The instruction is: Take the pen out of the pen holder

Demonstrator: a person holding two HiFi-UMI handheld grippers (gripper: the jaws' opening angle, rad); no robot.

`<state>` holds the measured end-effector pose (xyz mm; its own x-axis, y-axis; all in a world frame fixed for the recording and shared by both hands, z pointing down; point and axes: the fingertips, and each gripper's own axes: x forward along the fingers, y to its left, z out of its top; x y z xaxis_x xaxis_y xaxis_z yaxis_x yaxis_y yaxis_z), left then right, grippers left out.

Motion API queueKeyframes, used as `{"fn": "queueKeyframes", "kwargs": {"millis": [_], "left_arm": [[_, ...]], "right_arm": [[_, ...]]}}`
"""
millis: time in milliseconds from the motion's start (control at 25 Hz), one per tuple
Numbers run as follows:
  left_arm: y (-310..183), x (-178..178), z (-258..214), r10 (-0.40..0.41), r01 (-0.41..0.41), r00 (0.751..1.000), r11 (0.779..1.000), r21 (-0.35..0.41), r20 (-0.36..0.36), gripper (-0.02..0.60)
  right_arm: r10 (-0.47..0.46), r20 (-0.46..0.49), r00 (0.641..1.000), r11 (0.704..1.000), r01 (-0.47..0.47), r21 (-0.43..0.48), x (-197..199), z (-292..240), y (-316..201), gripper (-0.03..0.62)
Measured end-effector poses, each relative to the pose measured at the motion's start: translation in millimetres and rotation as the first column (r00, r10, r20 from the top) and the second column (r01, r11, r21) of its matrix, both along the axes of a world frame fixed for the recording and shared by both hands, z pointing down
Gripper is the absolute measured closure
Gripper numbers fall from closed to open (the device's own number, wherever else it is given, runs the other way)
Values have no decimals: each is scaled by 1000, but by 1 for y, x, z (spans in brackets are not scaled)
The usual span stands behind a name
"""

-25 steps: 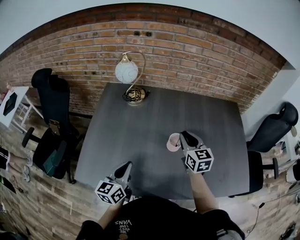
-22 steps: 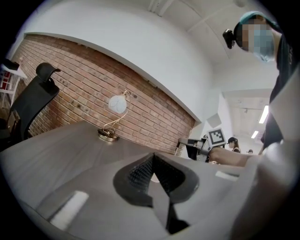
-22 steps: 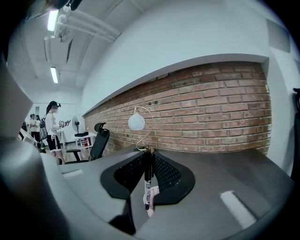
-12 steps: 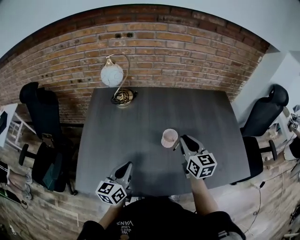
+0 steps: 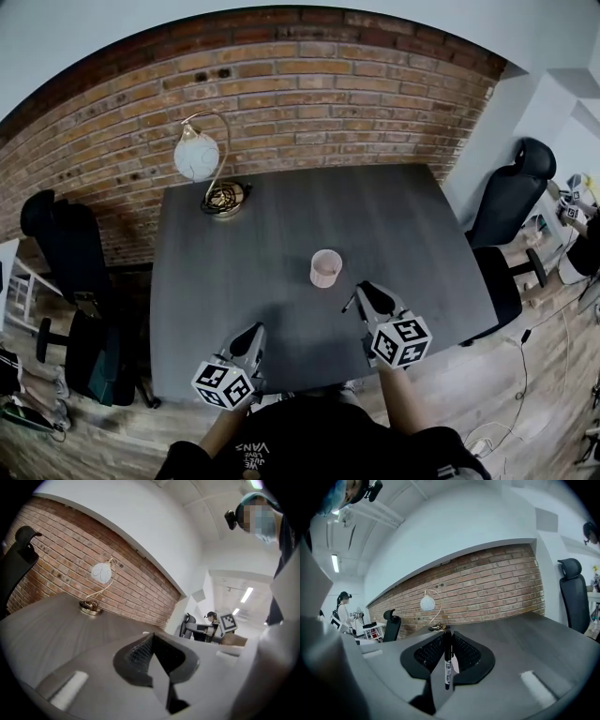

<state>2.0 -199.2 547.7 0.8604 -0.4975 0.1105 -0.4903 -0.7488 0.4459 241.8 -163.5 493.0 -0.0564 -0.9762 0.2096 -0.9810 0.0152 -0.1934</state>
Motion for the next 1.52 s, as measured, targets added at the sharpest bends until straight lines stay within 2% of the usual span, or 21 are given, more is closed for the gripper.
{"fn": "queueKeyframes", "kwargs": {"millis": [760,1520], "left_arm": [[17,30,6,174,-174,985,985,-4,15,529],[42,24,20,215,-214,976,976,-36,27,529]], "right_arm": [[107,105,989,994,-104,-36,-24,36,68,534],[117,163,980,990,-102,-97,-54,66,106,534]]}}
